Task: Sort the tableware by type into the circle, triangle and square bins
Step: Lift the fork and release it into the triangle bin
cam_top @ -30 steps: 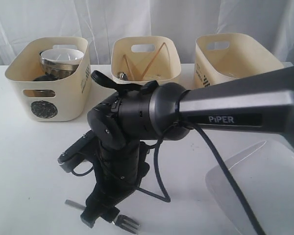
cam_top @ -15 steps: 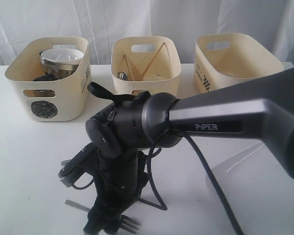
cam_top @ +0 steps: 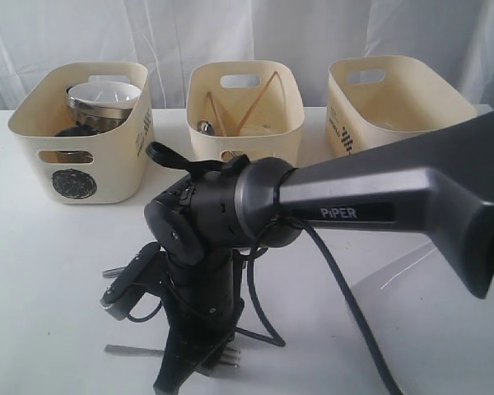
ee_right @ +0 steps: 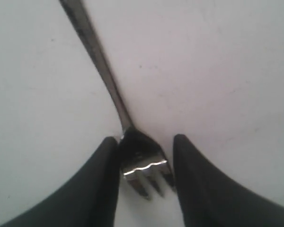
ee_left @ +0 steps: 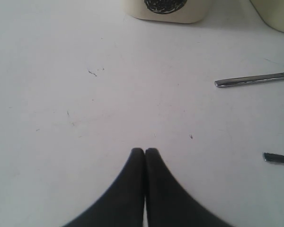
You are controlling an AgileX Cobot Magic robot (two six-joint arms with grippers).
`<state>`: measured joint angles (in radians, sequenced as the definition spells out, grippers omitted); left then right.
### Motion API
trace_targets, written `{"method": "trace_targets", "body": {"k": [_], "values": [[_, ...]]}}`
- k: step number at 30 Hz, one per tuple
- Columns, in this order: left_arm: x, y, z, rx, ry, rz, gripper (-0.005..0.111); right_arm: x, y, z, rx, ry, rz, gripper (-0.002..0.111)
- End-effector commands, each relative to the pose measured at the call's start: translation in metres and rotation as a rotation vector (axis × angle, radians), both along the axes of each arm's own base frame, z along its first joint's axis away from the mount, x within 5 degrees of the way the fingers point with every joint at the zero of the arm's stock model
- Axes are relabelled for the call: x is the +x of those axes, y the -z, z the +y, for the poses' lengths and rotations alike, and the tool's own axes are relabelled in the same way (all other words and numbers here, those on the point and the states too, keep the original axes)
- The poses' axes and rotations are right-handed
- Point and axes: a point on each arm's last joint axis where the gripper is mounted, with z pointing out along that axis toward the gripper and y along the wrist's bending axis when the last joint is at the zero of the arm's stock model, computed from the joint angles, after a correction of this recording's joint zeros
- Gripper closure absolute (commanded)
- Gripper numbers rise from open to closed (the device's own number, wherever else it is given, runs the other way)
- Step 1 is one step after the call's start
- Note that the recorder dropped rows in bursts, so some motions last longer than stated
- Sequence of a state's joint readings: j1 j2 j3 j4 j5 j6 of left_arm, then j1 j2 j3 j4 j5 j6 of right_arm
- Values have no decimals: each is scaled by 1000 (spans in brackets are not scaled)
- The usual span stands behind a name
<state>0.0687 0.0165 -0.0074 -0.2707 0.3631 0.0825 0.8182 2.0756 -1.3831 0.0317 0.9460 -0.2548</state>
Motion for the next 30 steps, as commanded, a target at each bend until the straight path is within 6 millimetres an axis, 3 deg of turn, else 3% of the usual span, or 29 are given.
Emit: {"method": "trace_targets", "body": {"k": [1,5,8,11,15,20,24,30], "values": [[-2,5,-2,-17,11,40,107,-8,15,-1,-31,19,95,92],[-2,5,-2,-17,11,40,107,-7,15,-2,-33,-4,83,108],[-2,5,-2,-17,11,40,107,-7,8,-3,-33,-18,80,108],[-2,5,-2,-17,11,40,107,-5,-11,-6,-19,-35,28,108],[-2,5,-2,-17,11,40,107,5,-56,-17,33,-53,-155,108],[-2,5,-2,-17,11,40,107,14,-130,-53,167,40,-334,108],[-2,5,-2,-17,11,40,107,29,-182,-96,298,162,-529,108],[-2,5,-2,-17,11,40,107,67,-216,-167,423,426,-789,108]]}}
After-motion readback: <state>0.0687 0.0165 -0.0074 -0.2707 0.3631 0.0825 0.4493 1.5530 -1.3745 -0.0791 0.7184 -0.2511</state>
